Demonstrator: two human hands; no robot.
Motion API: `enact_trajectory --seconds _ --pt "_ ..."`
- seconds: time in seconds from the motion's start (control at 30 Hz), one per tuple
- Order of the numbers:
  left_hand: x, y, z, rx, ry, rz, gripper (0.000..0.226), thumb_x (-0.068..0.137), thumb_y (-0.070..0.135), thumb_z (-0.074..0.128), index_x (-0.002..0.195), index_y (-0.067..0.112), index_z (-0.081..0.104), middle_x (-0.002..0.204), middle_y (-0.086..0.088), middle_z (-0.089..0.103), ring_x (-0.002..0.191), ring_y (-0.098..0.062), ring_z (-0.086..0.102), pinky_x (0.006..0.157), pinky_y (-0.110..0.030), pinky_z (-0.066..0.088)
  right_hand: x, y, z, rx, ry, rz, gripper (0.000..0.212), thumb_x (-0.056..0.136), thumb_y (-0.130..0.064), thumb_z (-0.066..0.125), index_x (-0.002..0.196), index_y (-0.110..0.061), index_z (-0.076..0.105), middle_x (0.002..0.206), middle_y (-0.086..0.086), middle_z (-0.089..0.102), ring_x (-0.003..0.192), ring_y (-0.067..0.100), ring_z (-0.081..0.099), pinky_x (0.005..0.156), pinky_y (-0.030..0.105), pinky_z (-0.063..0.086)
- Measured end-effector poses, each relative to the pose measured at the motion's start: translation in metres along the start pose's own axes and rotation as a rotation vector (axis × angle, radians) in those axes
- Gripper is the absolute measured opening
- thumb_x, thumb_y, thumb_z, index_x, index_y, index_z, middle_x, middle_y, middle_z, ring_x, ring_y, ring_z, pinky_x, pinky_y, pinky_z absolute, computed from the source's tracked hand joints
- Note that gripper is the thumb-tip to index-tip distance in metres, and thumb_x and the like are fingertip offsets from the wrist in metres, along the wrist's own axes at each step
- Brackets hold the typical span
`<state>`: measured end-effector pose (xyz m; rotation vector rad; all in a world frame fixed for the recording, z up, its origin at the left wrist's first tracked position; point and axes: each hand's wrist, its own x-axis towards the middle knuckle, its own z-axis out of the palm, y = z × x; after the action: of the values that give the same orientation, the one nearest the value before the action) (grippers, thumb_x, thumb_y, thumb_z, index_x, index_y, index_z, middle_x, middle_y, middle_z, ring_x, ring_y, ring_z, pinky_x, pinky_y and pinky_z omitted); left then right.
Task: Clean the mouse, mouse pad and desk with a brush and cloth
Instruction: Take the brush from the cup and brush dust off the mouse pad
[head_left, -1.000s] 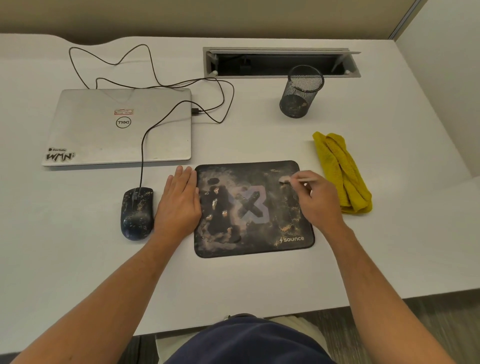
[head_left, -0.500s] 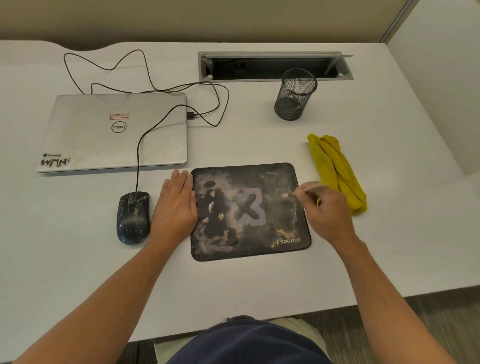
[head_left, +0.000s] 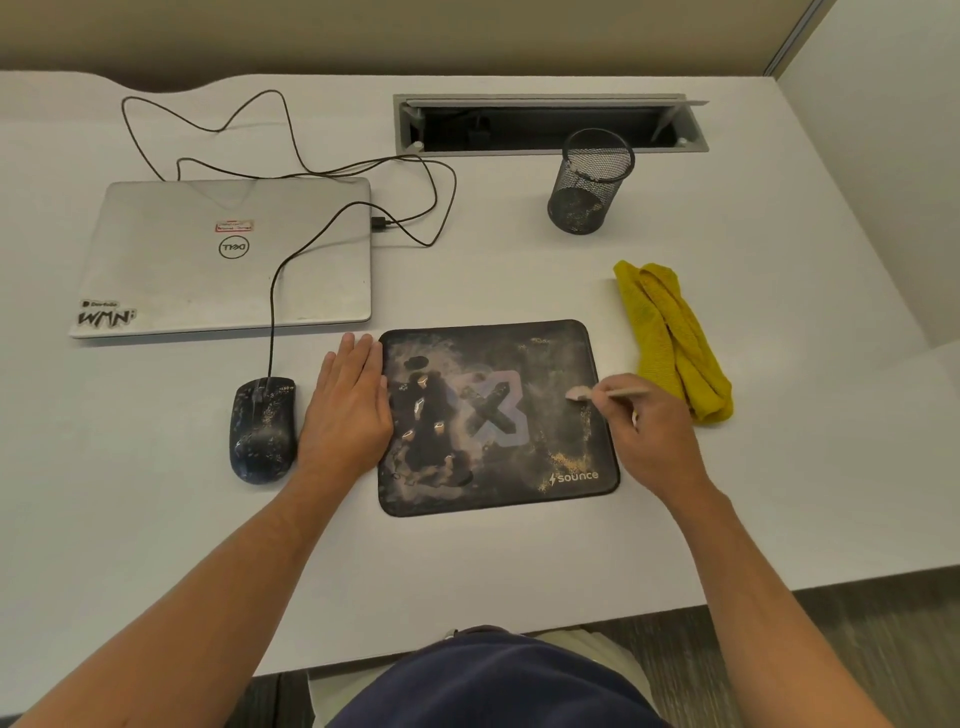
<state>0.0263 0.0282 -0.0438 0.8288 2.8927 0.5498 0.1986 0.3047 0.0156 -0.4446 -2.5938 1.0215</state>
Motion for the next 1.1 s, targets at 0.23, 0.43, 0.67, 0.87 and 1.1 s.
enact_trajectory --seconds 0.23,0.43,0.67,0.87,1.1 --pt "0.0 0.0 0.001 -0.005 0.008 -0.009 0.052 0.103 0.023 0.029 0.152 0.005 0.022 0.159 -0.011 0.021 0.148 -0.022 0.007 0.121 -0.035 0.001 -0.047 0.005 -0.009 0.019 -0.077 0.009 0.009 0.093 -0.036 0.054 0.095 -0.041 0.061 0.09 -0.021 0.062 0.088 -0.005 0.057 0.066 0.003 0.039" --pt "0.0 -0.001 0.0 -0.003 -0.01 -0.007 0.057 0.1 0.032 0.02 0.152 0.007 0.021 0.159 -0.011 0.02 0.148 -0.021 0.007 0.12 -0.034 0.001 0.001 0.003 0.005 0.082 0.089 0.047 0.016 0.093 -0.026 0.059 0.093 -0.015 0.071 0.095 -0.01 0.067 0.085 0.0 0.06 0.07 0.009 0.044" --pt "0.0 -0.001 0.0 -0.002 -0.008 -0.006 0.058 0.1 0.034 0.018 0.151 0.007 0.022 0.159 -0.01 0.02 0.148 -0.02 0.007 0.12 -0.032 -0.001 0.066 -0.01 0.033 -0.017 0.106 0.02 0.02 0.096 -0.031 0.055 0.099 -0.016 0.069 0.099 -0.004 0.07 0.086 0.009 0.061 0.074 0.02 0.05" --pt "0.001 -0.001 0.001 -0.012 0.0 -0.005 0.058 0.099 0.033 0.019 0.151 0.007 0.024 0.159 -0.011 0.022 0.148 -0.021 0.009 0.119 -0.032 -0.001 0.051 -0.017 0.035 -0.053 -0.064 -0.018 0.016 0.095 -0.022 0.058 0.102 -0.016 0.072 0.103 -0.007 0.07 0.093 0.01 0.062 0.082 0.026 0.052" --pt "0.0 -0.002 0.002 -0.015 0.011 0.005 0.057 0.1 0.031 0.021 0.15 0.005 0.025 0.158 -0.013 0.024 0.148 -0.023 0.011 0.12 -0.034 0.002 -0.011 -0.018 0.008 -0.023 -0.304 -0.096 0.011 0.09 -0.014 0.065 0.096 -0.016 0.074 0.096 -0.015 0.07 0.09 0.0 0.063 0.081 0.015 0.048"
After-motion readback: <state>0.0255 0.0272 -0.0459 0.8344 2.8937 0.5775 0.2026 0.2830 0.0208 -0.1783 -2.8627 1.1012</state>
